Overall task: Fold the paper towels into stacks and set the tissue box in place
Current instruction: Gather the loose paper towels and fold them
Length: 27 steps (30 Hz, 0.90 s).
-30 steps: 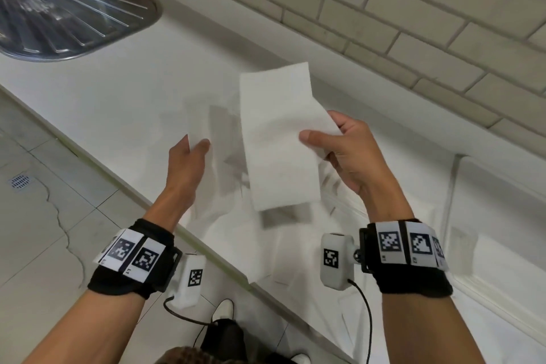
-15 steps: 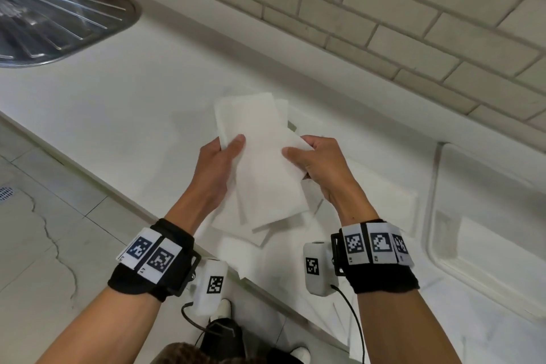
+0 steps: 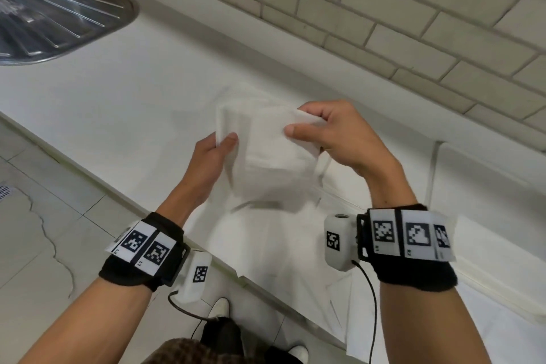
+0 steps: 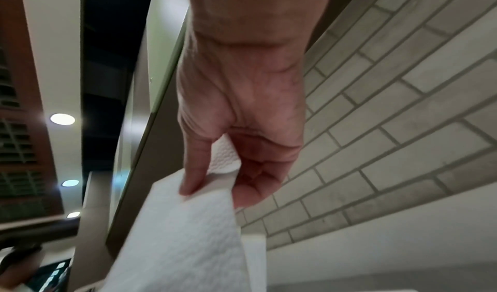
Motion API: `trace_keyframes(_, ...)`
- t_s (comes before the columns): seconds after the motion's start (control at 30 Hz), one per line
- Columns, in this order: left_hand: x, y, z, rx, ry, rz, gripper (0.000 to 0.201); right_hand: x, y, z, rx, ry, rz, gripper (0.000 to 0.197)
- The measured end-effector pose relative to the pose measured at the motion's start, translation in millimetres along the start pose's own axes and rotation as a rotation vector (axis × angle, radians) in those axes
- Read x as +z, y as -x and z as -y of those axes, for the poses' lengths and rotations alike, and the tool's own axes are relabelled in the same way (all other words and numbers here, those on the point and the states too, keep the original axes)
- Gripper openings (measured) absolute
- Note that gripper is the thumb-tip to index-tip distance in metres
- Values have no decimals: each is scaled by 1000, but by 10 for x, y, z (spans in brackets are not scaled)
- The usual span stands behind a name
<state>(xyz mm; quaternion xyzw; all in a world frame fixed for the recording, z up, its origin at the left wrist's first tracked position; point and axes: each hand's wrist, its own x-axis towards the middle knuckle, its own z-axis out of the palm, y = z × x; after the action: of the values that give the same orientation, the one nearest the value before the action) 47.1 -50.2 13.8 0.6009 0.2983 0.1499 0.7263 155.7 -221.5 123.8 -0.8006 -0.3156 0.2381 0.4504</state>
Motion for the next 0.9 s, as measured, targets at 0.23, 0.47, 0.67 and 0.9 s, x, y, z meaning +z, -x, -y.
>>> trace_keyframes(0.23,115,52,-88,-80,304,280,47,441,-327,-185,15,134,-298,14)
trace_keyframes(0.47,61,74,-83,4,98,178,32,549,-260,-347,69,-39,-320,54)
trace_keyframes(0.67,78,89,-127,106,200,152,41,620,-156,-506,219,-598,-121,48)
trace_keyframes(0.9,77,63,-41,159,175,159,36,732,-74,-628,96,-617,-190,27)
